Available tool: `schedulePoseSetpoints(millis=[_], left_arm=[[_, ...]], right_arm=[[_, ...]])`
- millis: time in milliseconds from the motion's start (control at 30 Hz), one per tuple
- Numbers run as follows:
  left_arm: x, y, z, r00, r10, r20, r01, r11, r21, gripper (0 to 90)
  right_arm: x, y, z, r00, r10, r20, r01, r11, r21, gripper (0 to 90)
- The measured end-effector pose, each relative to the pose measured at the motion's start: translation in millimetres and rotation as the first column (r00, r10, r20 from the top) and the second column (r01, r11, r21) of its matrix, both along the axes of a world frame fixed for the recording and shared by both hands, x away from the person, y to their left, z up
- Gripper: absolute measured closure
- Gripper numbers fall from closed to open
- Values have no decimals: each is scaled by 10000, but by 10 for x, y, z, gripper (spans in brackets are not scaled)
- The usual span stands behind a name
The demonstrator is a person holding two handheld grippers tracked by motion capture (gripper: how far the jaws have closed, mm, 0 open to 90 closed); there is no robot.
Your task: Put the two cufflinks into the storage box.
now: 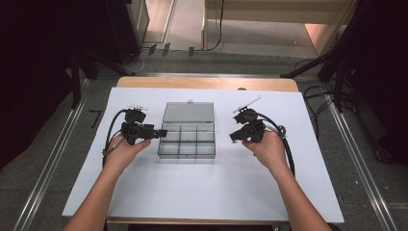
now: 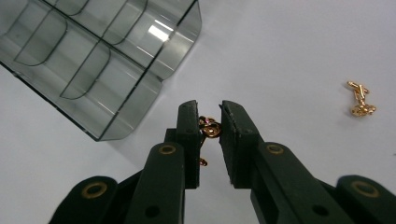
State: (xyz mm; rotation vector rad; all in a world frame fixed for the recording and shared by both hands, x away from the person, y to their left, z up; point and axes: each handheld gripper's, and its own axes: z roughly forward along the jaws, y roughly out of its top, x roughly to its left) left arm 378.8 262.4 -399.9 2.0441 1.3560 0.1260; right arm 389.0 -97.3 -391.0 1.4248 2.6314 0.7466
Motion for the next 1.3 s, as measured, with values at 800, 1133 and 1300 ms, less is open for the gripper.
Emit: schedulePoseSetpoints(millis=[800,1133,1300], left_arm=[[-12,24,-17,10000,53,-45,-53,10000,44,313],[-10,29,-21,10000,50,-76,-49,10000,41,313],[-9,24,-24,9999,78,-65,-78,10000,42,313]], right_arm=[[-107,275,130,9964,752,382,-764,9965,328,797],[-169,444,127,9919,1174,482,-1188,9925,274,796],[-185,527,91,9889,1398,508,-1409,9899,173,796]])
